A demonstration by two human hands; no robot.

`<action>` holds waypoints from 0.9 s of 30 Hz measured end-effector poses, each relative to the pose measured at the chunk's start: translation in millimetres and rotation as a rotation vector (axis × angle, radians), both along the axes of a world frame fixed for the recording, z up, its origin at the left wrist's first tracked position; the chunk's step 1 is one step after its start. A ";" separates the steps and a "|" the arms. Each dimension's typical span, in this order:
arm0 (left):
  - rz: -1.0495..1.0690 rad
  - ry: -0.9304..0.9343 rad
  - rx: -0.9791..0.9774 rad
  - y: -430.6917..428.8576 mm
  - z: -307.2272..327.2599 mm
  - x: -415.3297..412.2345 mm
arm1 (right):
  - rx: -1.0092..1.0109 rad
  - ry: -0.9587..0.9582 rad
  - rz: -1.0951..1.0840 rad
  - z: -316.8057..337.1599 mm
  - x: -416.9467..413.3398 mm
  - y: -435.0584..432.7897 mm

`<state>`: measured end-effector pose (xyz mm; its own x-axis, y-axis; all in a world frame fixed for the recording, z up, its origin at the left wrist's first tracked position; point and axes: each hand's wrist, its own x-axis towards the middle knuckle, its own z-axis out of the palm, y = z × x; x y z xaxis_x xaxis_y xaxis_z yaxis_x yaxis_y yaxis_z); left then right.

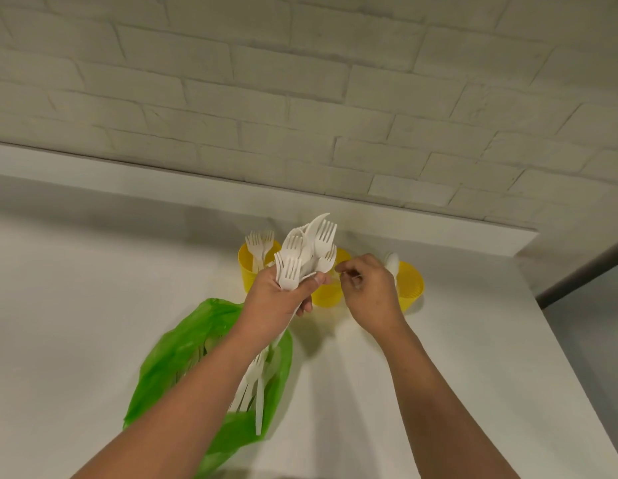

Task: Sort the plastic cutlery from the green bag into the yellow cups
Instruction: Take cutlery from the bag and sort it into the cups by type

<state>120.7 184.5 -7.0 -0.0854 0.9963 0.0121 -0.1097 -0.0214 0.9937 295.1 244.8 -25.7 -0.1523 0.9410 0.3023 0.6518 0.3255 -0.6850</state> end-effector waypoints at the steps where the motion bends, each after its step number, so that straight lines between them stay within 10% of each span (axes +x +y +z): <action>1: -0.006 0.007 0.001 -0.5 -0.2 -1.5 | 0.005 0.013 -0.009 -2.1 -0.9 -1.1; 17: -0.022 0.031 0.001 1.7 8.6 -9.2 | -0.074 -0.148 -0.101 3.8 -14.1 47.5; 27: -0.114 -0.003 -0.022 -0.2 17.3 -8.9 | -0.407 0.652 -0.016 47.5 -33.8 4.4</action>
<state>111.8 184.3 10.3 0.0281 0.9996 -0.0098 -0.1132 0.0129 0.9935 261.3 249.2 21.8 -0.0475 0.9979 -0.0442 0.0771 -0.0405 -0.9962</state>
